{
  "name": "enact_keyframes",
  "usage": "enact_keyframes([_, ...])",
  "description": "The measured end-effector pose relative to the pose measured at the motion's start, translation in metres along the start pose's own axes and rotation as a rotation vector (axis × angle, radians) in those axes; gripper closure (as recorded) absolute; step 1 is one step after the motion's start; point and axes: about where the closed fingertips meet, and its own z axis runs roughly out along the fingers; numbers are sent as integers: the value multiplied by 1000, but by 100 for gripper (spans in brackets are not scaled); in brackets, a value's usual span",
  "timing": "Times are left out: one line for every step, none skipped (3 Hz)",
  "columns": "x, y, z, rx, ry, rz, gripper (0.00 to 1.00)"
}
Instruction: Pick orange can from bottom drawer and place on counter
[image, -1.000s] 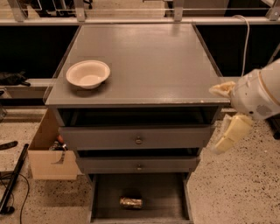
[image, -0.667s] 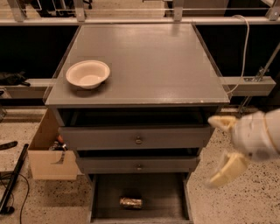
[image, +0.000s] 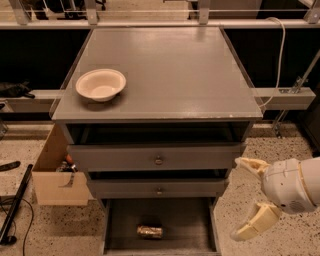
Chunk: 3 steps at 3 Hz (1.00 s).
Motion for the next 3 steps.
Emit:
enact_keyframes([12,5,28,6,25,43,0])
enact_keyframes([45,8,70,23,47,132,0])
enact_keyframes([72,1,103,48,50,185,0])
